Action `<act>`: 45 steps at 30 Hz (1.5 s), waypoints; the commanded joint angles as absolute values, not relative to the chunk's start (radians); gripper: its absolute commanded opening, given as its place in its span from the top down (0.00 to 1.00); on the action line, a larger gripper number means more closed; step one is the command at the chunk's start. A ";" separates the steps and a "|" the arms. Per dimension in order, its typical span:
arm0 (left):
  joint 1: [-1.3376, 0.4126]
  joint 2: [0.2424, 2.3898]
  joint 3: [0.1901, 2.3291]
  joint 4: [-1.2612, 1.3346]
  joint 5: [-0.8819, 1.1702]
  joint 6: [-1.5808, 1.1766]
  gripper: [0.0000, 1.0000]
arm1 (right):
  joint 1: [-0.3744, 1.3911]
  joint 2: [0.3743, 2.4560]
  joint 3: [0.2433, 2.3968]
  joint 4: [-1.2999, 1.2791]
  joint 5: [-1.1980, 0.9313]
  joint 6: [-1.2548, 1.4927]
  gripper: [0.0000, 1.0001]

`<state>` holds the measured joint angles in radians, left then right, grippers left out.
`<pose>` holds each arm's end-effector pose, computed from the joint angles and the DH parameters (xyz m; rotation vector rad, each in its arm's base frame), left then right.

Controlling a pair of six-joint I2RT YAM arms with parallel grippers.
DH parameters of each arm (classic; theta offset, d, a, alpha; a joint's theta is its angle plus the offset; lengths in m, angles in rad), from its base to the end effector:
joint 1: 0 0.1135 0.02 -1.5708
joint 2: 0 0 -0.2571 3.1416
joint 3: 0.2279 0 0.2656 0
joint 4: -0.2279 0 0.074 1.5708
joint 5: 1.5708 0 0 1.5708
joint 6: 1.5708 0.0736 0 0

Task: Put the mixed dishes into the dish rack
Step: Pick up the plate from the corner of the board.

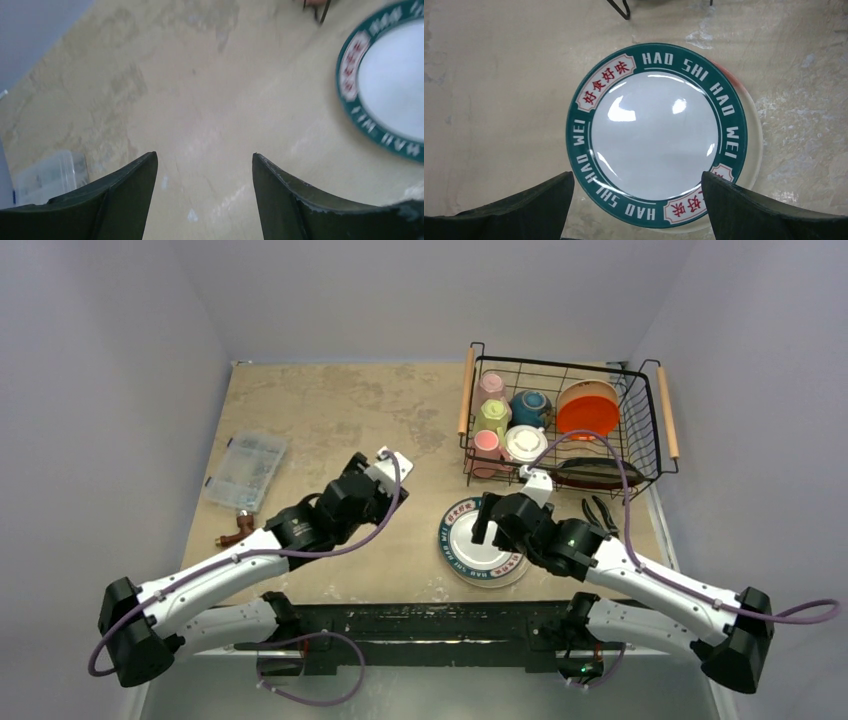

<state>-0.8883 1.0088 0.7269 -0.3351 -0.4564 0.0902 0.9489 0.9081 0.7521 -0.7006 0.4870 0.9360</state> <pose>0.1907 -0.1832 0.2357 0.7652 1.9739 0.0278 0.1549 0.1570 0.2302 0.2000 2.3209 0.3614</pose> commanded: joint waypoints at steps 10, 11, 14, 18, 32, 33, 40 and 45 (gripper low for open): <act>-0.906 0.898 1.001 -0.246 -0.461 0.086 0.32 | 0.677 0.847 0.464 -0.603 0.376 1.069 0.13; -0.904 0.897 1.014 -0.246 -0.461 0.086 0.32 | 0.678 0.838 0.450 -0.564 0.357 1.047 0.13; -0.897 0.919 1.063 -0.246 -0.461 0.086 0.32 | 0.677 0.825 0.422 -0.485 0.296 1.030 0.20; -0.881 0.955 1.103 -0.246 -0.461 0.086 0.32 | 0.677 0.824 0.411 -0.482 0.291 1.050 0.33; -0.766 0.856 0.928 -0.246 -0.461 0.086 0.32 | 0.658 0.858 0.277 -0.253 0.250 1.121 0.37; -0.757 0.852 0.919 -0.246 -0.461 0.086 0.32 | 0.657 0.865 0.269 -0.237 0.246 1.121 0.41; -0.683 0.837 0.900 -0.246 -0.461 0.086 0.32 | 0.656 0.869 0.284 -0.200 0.263 1.092 0.92; -0.609 0.838 0.881 -0.246 -0.461 0.086 0.32 | 0.656 0.817 0.326 -0.201 0.231 0.994 1.00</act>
<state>-0.6525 0.8494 0.8959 -0.2749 -0.4538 0.0898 0.6559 0.8402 0.2970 -0.1574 0.2352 1.1034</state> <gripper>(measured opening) 0.683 0.022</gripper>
